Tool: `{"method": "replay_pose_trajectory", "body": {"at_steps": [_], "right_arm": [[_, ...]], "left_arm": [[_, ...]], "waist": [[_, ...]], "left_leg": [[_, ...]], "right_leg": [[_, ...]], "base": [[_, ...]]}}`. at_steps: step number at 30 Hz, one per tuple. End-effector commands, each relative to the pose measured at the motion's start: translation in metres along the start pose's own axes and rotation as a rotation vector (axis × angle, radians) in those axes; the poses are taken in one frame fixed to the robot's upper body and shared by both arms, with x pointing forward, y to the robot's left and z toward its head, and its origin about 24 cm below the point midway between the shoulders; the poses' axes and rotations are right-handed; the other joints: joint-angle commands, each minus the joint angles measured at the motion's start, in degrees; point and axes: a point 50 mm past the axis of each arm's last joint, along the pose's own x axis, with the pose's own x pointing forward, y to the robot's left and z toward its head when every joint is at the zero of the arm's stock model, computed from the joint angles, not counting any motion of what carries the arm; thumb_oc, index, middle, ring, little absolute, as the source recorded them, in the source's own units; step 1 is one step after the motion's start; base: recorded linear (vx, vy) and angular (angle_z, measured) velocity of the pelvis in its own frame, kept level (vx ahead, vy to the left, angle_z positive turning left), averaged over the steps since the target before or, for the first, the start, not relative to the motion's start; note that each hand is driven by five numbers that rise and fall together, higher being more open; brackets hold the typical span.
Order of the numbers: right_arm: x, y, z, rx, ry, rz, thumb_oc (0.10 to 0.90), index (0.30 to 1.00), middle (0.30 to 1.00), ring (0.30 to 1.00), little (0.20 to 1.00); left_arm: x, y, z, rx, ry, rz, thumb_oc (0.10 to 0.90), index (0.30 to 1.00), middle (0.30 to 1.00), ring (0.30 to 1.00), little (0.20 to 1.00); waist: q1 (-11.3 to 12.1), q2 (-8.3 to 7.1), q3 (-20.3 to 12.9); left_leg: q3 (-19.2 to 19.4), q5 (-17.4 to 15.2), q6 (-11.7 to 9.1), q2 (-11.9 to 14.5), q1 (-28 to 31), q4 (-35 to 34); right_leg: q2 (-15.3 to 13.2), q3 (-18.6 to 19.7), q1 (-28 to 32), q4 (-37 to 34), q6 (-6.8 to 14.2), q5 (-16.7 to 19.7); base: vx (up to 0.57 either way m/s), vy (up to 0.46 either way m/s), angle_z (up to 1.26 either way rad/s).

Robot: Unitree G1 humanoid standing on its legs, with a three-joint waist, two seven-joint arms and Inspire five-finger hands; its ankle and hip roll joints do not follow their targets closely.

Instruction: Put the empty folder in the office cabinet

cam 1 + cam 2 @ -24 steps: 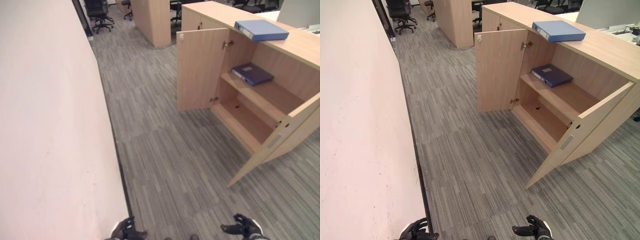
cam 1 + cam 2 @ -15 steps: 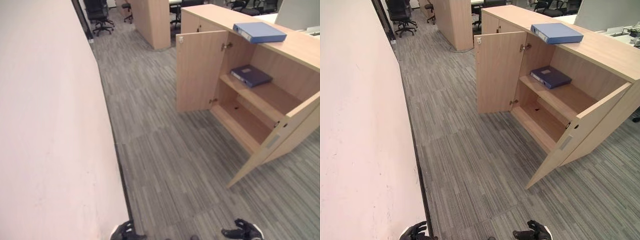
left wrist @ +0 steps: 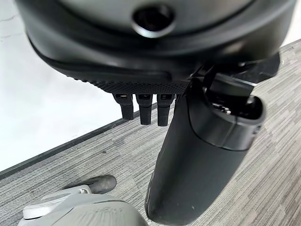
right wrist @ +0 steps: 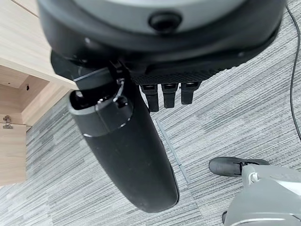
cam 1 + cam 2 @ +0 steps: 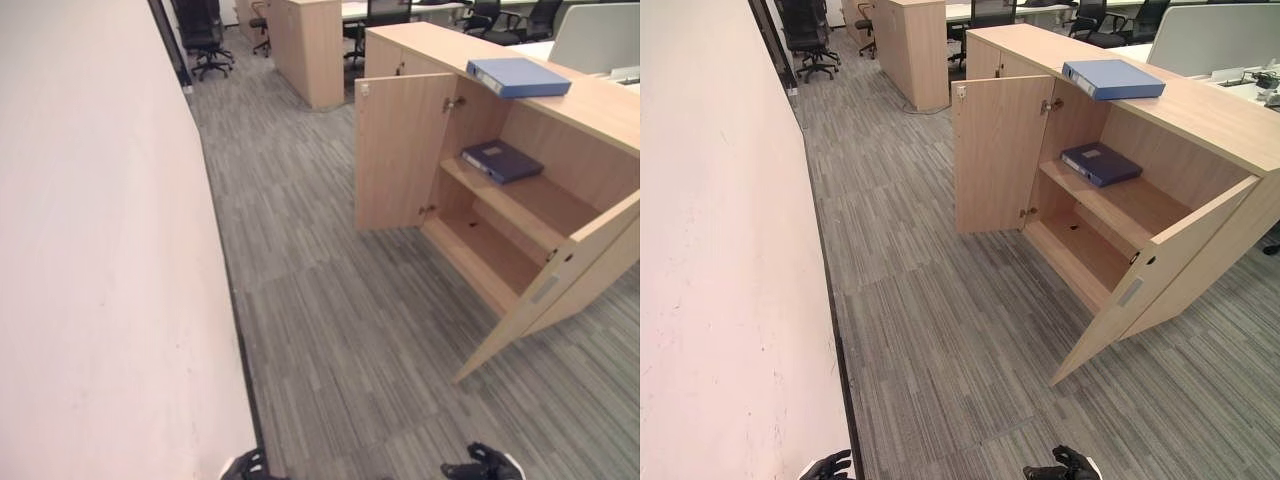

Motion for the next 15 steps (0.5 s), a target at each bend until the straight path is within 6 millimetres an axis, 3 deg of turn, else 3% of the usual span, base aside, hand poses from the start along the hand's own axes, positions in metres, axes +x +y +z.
{"method": "replay_pose_trajectory", "body": {"at_steps": [1,15], "right_arm": [[0.0053,-0.0102,0.0204,-0.004,-0.053,-0.04,0.8,0.9,0.9,0.9,0.9],[0.0042,-0.0156,0.0164,0.002,-0.037,-0.046,0.8,0.9,0.9,0.9,0.9]], "left_arm": [[0.0068,0.0147,0.029,-0.007,-0.096,0.036,0.8,0.9,0.9,0.9,0.9],[0.0069,0.0202,0.032,-0.004,-0.101,0.042,0.8,0.9,0.9,0.9,0.9]], "waist": [[1.5,-1.83,-0.9],[1.2,-1.52,-0.4]], "left_leg": [[-3.2,-4.0,-5.3,5.5,0.6,-0.3],[-4.9,-4.1,-5.9,6.5,0.0,1.0]], "right_leg": [[-5.7,0.8,0.8,1.0,7.2,-5.7],[-4.8,1.8,0.0,3.2,6.1,-7.1]], "base": [[0.0,0.0,0.0],[0.01,-0.04,0.05]]}}
